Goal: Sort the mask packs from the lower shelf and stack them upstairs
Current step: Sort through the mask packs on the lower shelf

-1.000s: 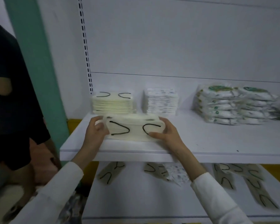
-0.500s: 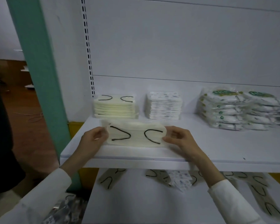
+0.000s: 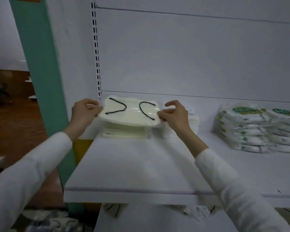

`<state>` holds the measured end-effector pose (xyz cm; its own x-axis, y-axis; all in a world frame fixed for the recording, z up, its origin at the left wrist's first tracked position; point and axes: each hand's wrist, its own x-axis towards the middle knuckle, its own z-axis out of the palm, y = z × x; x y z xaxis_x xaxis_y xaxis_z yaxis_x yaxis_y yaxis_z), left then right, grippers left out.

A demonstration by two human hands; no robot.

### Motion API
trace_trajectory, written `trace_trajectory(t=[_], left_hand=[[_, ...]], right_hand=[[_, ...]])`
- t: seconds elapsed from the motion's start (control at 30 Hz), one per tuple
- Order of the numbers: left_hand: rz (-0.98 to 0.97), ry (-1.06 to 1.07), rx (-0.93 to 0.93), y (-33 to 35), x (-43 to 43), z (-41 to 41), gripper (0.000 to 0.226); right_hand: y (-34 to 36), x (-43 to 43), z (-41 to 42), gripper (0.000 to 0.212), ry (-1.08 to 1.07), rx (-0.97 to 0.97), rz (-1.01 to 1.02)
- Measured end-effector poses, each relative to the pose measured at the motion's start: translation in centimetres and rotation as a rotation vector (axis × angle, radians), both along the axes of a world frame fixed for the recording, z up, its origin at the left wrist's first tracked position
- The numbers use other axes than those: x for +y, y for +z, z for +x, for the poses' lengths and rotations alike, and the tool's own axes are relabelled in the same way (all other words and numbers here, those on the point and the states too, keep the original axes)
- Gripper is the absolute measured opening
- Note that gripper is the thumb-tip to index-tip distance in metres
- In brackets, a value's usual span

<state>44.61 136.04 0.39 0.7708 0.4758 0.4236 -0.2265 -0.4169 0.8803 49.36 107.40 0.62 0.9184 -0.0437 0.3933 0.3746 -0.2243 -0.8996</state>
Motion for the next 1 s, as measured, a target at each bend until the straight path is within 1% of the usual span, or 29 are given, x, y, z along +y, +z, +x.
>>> trace_trajectory(t=[0.07,0.17,0.23,0.33,0.47,0.53,0.67,0.73,0.77,0.8,0.83,0.87,0.9,0.93,1.0], left_hand=[[0.027,0.062,0.053,0.9,1.3,2.5,0.013],[0.043,0.136,0.13,0.0,2.2,5.1,0.03],[0.056,0.184,0.141,-1.1,2.3,6.2,0.026],[0.056,0.189,0.136,-2.1,2.1,7.2,0.012],[0.043,0.153,0.171,-2.3,2.3,7.9,0.018],[0.061,0.109,0.233,-2.3,2.5,8.1,0.02],[0.18,0.008,0.341,-2.2,2.6,8.0,0.024],[0.224,-0.017,0.349,-2.2,2.5,7.9,0.022],[0.242,-0.027,0.354,-2.2,2.5,7.9,0.018],[0.255,-0.034,0.364,-2.3,2.6,7.9,0.015],[0.265,-0.036,0.371,-2.4,2.6,7.8,0.016],[0.272,-0.035,0.376,-2.5,2.7,7.8,0.022],[0.288,-0.032,0.382,-2.6,2.9,7.8,0.029],[0.316,-0.027,0.386,-2.7,3.0,7.8,0.032],[0.399,-0.014,0.371,-2.9,3.2,7.6,0.033]], right_hand=[[1.6,2.4,2.7,0.027,-0.032,-0.02,-0.104],[1.6,5.0,6.3,0.016,-0.095,-0.017,-0.358],[0.5,6.1,8.0,0.011,-0.125,0.017,-0.466],[-0.8,7.1,9.7,0.023,-0.157,0.037,-0.524],[-1.3,7.6,10.6,0.024,-0.182,0.067,-0.572],[-1.5,7.6,10.6,0.023,-0.187,0.1,-0.594],[-1.7,7.3,10.5,0.005,-0.204,0.142,-0.589],[-1.9,7.3,10.4,0.01,-0.201,0.153,-0.616],[-1.9,7.3,10.3,0.009,-0.195,0.158,-0.636],[-1.8,7.4,10.1,0.003,-0.185,0.155,-0.663],[-1.8,7.5,10.0,0.008,-0.185,0.139,-0.696],[-1.6,7.6,9.8,0.016,-0.188,0.12,-0.737],[-1.5,7.6,9.7,0.019,-0.188,0.097,-0.778],[-1.4,7.7,9.4,0.018,-0.187,0.069,-0.812],[-1.4,7.6,9.2,0.008,-0.177,0.004,-0.876]])
